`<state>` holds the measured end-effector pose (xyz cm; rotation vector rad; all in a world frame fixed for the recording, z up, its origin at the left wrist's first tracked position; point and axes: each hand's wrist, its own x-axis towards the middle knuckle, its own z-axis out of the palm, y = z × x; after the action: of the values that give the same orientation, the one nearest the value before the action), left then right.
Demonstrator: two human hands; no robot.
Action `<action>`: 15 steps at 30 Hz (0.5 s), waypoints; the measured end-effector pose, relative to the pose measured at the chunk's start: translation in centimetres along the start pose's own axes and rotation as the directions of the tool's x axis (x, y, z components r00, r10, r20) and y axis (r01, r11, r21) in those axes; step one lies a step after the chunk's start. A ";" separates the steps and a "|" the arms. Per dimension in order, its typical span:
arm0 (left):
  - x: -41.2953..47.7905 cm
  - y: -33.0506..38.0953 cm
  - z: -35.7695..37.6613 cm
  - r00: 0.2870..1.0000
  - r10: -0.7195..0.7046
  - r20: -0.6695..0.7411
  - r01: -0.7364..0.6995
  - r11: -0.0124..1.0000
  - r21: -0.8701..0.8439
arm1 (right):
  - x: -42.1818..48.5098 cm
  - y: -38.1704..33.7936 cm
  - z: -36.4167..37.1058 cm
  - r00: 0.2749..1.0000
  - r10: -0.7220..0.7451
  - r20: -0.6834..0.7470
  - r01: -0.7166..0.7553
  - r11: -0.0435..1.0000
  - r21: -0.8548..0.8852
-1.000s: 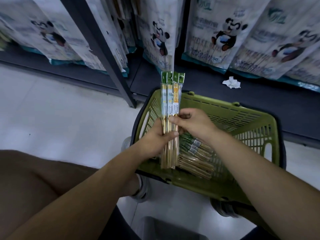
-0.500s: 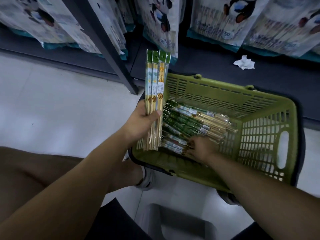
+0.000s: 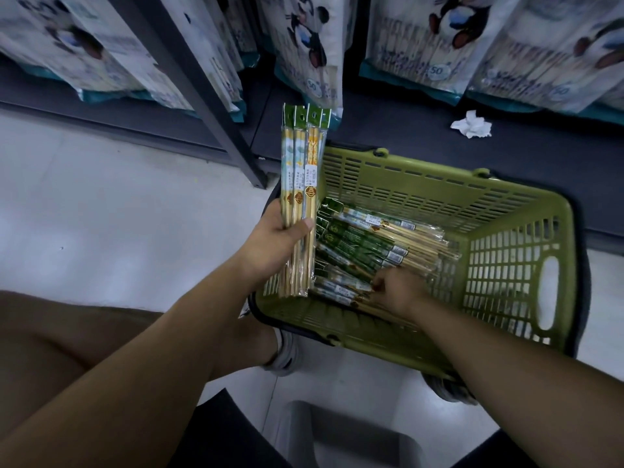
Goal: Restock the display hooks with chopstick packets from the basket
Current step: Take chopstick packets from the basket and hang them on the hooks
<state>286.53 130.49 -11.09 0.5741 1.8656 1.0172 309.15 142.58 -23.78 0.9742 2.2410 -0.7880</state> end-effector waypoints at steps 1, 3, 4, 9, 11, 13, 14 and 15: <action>-0.1 0.0 0.0 1.000 0.001 -0.001 -0.001 1.000 -0.001 | 0.0 -0.1 0.1 1.000 0.003 0.011 -0.003 1.000 -0.011; -0.3 -0.1 0.1 1.000 0.006 0.000 -0.006 1.000 -0.004 | 0.0 -0.2 0.3 1.000 0.002 0.016 -0.002 0.999 -0.041; -0.4 -0.2 0.1 1.000 0.004 0.002 -0.004 1.000 -0.002 | 0.0 -0.2 0.5 1.000 0.002 0.019 -0.001 0.999 -0.054; -0.4 -0.4 0.1 1.000 -0.001 0.005 0.002 1.000 -0.019 | 0.0 -0.1 0.2 0.999 -0.020 0.041 0.021 0.999 -0.037; -0.3 -0.3 0.1 1.000 -0.010 0.006 0.010 0.999 -0.035 | 0.0 0.2 -0.9 1.000 -0.020 0.020 0.020 1.000 0.012; -0.2 -0.2 0.2 1.000 -0.013 0.002 0.014 0.998 -0.060 | -0.1 0.5 -2.9 1.000 -0.015 -0.011 0.016 0.997 0.073; -0.2 -0.1 0.2 1.000 -0.019 -0.003 0.019 0.997 -0.077 | -0.1 0.7 -4.2 0.999 -0.014 -0.029 0.018 0.992 0.123; -0.2 0.1 0.2 1.000 -0.028 -0.010 0.027 0.995 -0.091 | -0.3 0.8 -5.6 0.999 -0.016 -0.040 0.024 0.981 0.191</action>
<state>286.80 130.52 -10.98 0.4885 1.8215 1.0832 308.43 146.82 -20.09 1.0645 2.2416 -1.0169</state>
